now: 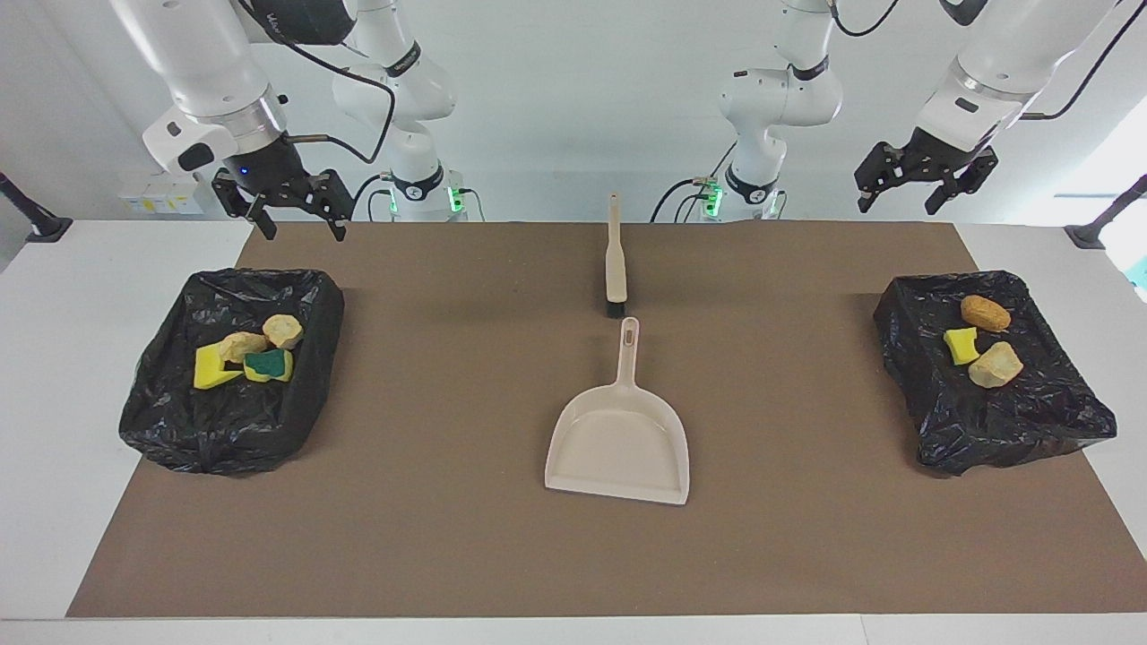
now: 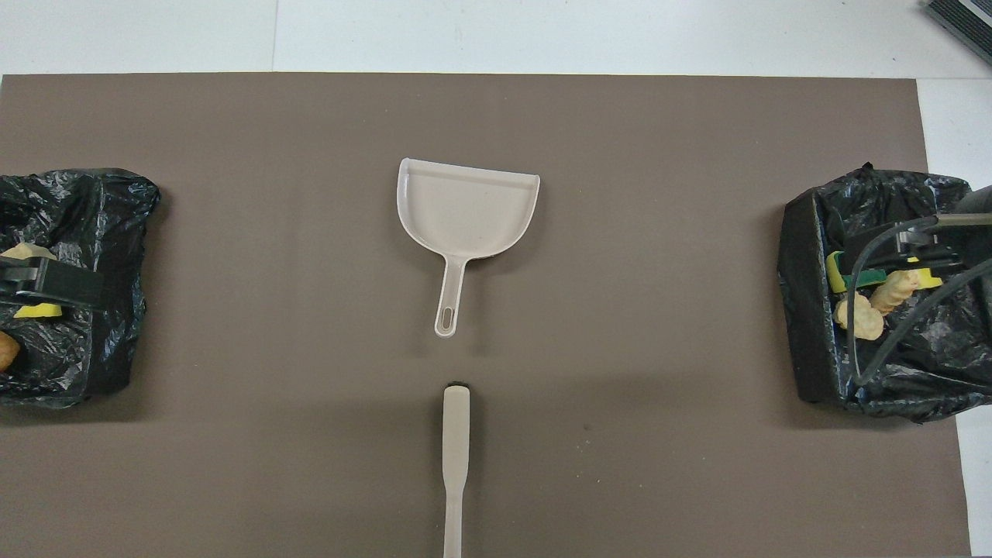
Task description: Sweep and dump trash in bin
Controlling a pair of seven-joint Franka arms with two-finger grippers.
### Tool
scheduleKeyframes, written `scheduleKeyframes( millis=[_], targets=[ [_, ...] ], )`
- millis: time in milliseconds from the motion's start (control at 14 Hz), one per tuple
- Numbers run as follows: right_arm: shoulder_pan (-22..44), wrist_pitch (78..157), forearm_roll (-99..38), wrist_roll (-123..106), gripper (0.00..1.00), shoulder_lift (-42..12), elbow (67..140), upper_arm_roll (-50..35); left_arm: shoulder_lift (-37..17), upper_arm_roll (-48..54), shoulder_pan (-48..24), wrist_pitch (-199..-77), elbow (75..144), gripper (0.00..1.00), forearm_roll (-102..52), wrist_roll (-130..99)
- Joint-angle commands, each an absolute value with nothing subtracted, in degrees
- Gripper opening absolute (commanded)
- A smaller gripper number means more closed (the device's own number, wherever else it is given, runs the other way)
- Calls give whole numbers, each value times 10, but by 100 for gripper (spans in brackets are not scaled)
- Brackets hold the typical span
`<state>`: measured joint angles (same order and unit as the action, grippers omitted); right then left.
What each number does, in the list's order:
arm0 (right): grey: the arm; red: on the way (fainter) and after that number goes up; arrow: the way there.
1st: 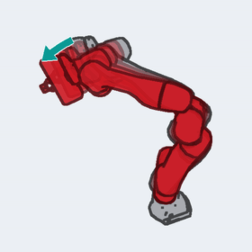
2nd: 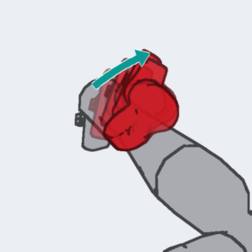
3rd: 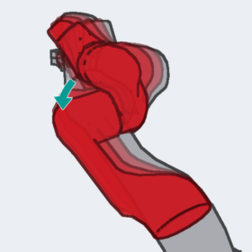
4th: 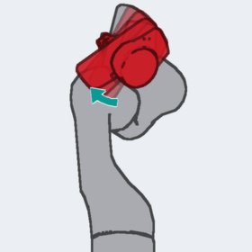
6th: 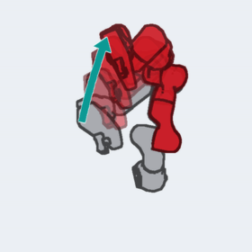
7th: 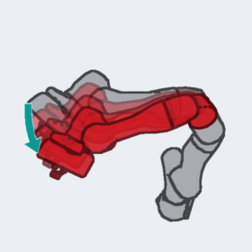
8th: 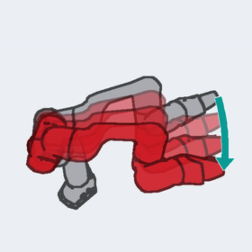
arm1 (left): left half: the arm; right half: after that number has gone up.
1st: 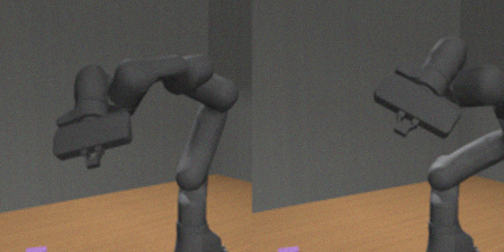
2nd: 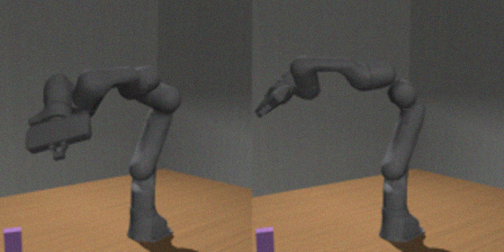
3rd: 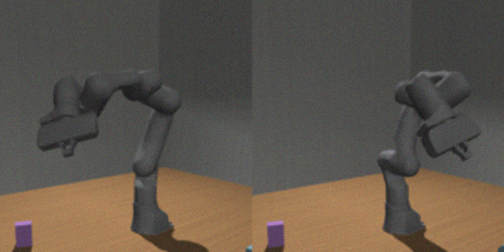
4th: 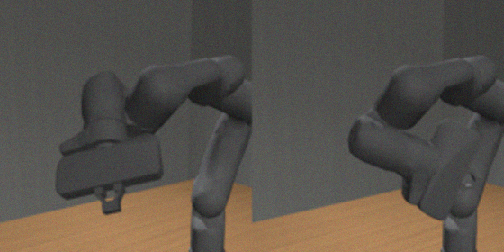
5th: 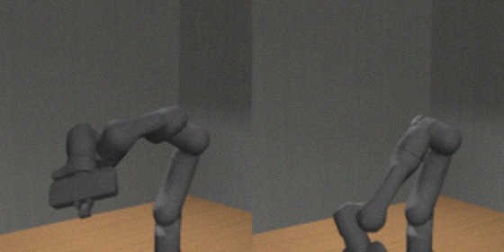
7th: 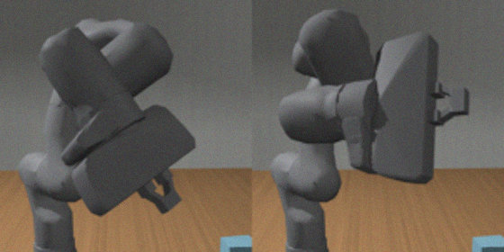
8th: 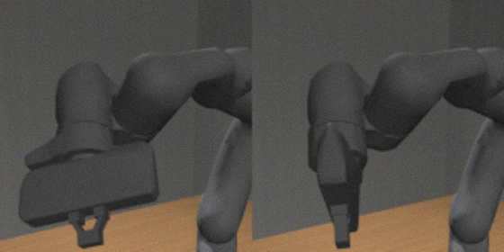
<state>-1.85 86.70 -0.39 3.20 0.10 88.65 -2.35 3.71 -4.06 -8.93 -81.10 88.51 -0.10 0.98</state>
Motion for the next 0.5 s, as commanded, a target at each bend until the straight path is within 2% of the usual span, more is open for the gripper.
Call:
scheduleKeyframes(
  millis=[0,429],
  targets=[
    [-23,879,-13,41,100,13,902,-25,29,-43,-89,-795,866,100,3,18],
    [-23,877,-13,40,100,13,903,-25,30,-43,-89,-812,867,100,2,17]
  ],
)
